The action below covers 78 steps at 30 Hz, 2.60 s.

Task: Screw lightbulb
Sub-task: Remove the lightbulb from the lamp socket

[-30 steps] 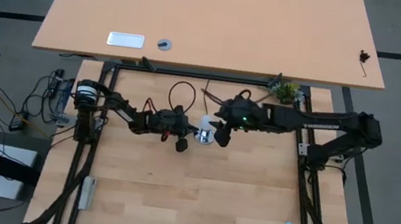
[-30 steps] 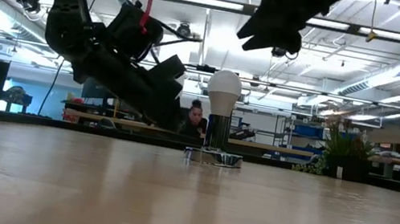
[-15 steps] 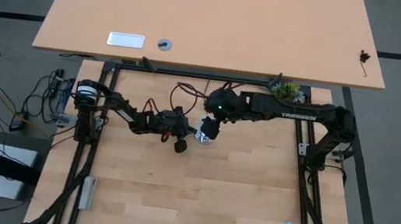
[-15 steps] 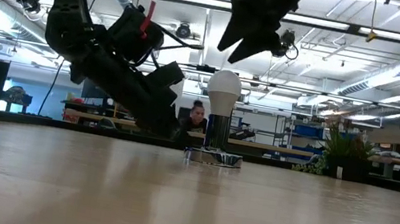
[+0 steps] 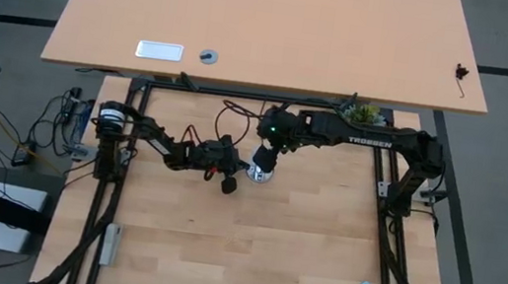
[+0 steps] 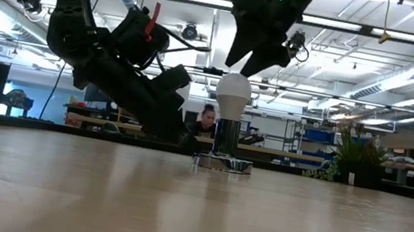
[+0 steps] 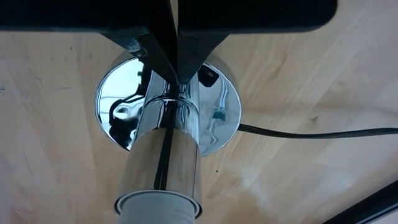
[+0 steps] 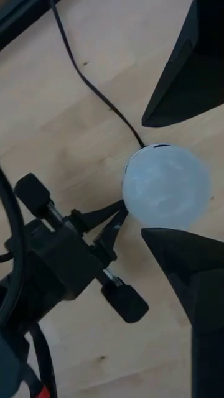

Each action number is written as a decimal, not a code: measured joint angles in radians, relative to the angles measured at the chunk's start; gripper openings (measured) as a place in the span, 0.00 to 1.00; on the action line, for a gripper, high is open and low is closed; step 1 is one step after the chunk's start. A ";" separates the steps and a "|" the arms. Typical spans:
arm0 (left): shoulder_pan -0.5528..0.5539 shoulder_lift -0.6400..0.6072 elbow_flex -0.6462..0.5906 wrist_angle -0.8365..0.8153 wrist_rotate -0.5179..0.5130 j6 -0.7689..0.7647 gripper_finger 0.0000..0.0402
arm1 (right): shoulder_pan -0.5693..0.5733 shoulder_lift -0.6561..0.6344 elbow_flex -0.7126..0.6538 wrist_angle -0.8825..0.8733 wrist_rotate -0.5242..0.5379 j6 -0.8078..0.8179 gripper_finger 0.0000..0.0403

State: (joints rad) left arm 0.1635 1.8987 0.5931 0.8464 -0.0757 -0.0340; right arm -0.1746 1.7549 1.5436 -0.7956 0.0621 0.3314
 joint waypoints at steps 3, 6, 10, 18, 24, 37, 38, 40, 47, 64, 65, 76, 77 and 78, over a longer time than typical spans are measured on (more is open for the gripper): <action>0.000 0.000 0.000 0.000 0.003 -0.001 0.01 | -0.001 0.002 0.000 0.000 -0.004 0.007 0.72; 0.000 0.000 0.000 0.001 0.002 -0.002 0.01 | -0.001 0.011 0.000 -0.015 -0.004 0.007 0.74; -0.001 0.001 0.000 0.005 0.003 -0.003 0.01 | -0.001 0.027 0.000 -0.029 -0.005 0.010 0.76; -0.001 0.002 -0.001 0.012 0.022 -0.019 0.01 | 0.001 0.041 0.000 -0.017 -0.012 0.011 0.77; -0.002 0.002 -0.001 0.015 0.025 -0.023 0.01 | 0.003 0.066 -0.001 -0.021 -0.022 0.014 0.77; -0.002 0.002 -0.001 0.016 0.039 -0.021 0.01 | -0.003 0.071 0.001 -0.024 -0.056 -0.329 0.67; -0.002 0.002 -0.001 0.016 0.039 -0.021 0.01 | -0.004 0.070 0.001 -0.026 -0.059 -0.387 0.67; -0.002 0.002 -0.001 0.016 0.039 -0.021 0.01 | -0.010 0.068 0.002 -0.028 -0.066 -0.498 0.67; -0.002 0.002 -0.001 0.016 0.038 -0.019 0.01 | -0.015 0.069 0.019 -0.049 -0.071 -0.570 0.67; -0.002 0.002 -0.001 0.015 0.044 -0.021 0.01 | 0.000 0.082 0.126 -0.147 -0.031 0.184 0.82; -0.002 0.002 -0.001 0.015 0.045 -0.021 0.01 | 0.002 0.088 0.127 -0.142 -0.030 0.200 0.83; -0.002 0.002 -0.001 0.015 0.048 -0.022 0.01 | 0.002 0.128 0.124 -0.181 -0.030 0.271 0.82; -0.002 0.002 -0.001 0.015 0.048 -0.022 0.01 | 0.001 0.128 0.123 -0.188 -0.030 0.270 0.81; -0.002 0.002 -0.001 0.015 0.048 -0.022 0.01 | 0.001 0.133 0.124 -0.181 -0.030 0.268 0.80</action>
State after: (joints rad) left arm 0.1616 1.9011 0.5922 0.8611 -0.0281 -0.0559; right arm -0.1738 1.8879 1.6679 -0.9764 0.0322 0.5996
